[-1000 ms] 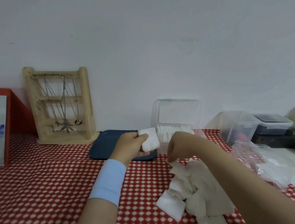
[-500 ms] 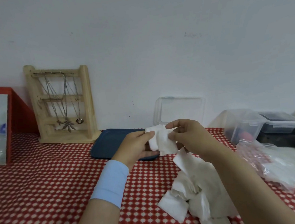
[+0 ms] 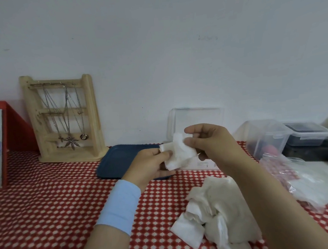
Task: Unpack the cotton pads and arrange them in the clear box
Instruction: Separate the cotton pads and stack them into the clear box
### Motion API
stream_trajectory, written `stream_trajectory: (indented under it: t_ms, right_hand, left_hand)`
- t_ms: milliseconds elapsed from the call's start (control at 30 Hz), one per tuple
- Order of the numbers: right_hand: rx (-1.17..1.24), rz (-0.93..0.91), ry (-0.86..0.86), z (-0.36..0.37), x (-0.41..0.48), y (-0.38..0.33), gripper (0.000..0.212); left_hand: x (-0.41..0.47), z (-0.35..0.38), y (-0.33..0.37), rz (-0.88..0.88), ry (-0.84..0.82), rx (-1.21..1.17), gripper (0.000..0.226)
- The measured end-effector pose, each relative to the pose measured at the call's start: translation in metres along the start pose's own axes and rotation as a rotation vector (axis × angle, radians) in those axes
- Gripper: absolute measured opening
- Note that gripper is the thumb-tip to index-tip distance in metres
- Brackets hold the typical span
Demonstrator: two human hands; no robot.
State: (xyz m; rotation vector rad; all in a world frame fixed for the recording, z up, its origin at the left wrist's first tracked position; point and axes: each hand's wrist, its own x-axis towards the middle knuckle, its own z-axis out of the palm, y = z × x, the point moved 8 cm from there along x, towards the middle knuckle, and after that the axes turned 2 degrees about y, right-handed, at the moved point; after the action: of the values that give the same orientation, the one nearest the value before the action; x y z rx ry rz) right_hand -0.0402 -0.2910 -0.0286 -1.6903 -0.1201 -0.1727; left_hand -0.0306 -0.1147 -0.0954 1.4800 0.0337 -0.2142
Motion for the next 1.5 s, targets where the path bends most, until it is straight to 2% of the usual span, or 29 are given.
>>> stream_trajectory:
  t_ms: [233, 333, 400, 500, 600, 767, 967, 1233, 1500]
  right_hand:
    - [-0.239, -0.124, 0.136, -0.006, 0.004, -0.003, 0.017]
    - [-0.346, -0.159, 0.126, -0.005, 0.004, -0.004, 0.017]
    - [-0.418, -0.175, 0.073, -0.001, 0.003, -0.006, 0.020]
    - [-0.447, -0.176, -0.029, 0.005, -0.002, -0.009, 0.024]
    - [-0.407, -0.187, -0.066, 0.006, -0.005, -0.012, 0.016]
    - [-0.161, -0.140, -0.027, 0.000, -0.004, -0.012, 0.006]
    - [-0.018, -0.145, -0.090, -0.004, -0.005, -0.016, 0.012]
    - [-0.181, -0.116, -0.247, 0.003, -0.008, -0.011, 0.003]
    - [-0.460, -0.210, -0.126, 0.004, -0.003, -0.011, 0.011]
  left_hand:
    - [-0.015, 0.024, 0.009, -0.075, -0.212, -0.174, 0.032]
    - [-0.020, 0.028, 0.010, -0.068, -0.282, -0.132, 0.040]
    - [-0.020, 0.027, 0.009, -0.062, -0.282, -0.091, 0.031]
    - [-0.019, 0.026, 0.008, -0.051, -0.276, -0.054, 0.032]
    - [-0.020, 0.026, 0.007, -0.055, -0.293, -0.049, 0.032]
    - [-0.020, 0.027, 0.005, -0.087, -0.299, -0.065, 0.030]
    - [-0.020, 0.025, 0.002, -0.116, -0.276, -0.059, 0.028]
    - [-0.022, 0.027, 0.002, -0.120, -0.305, 0.010, 0.030]
    - [-0.022, 0.028, 0.003, -0.106, -0.312, 0.020, 0.031]
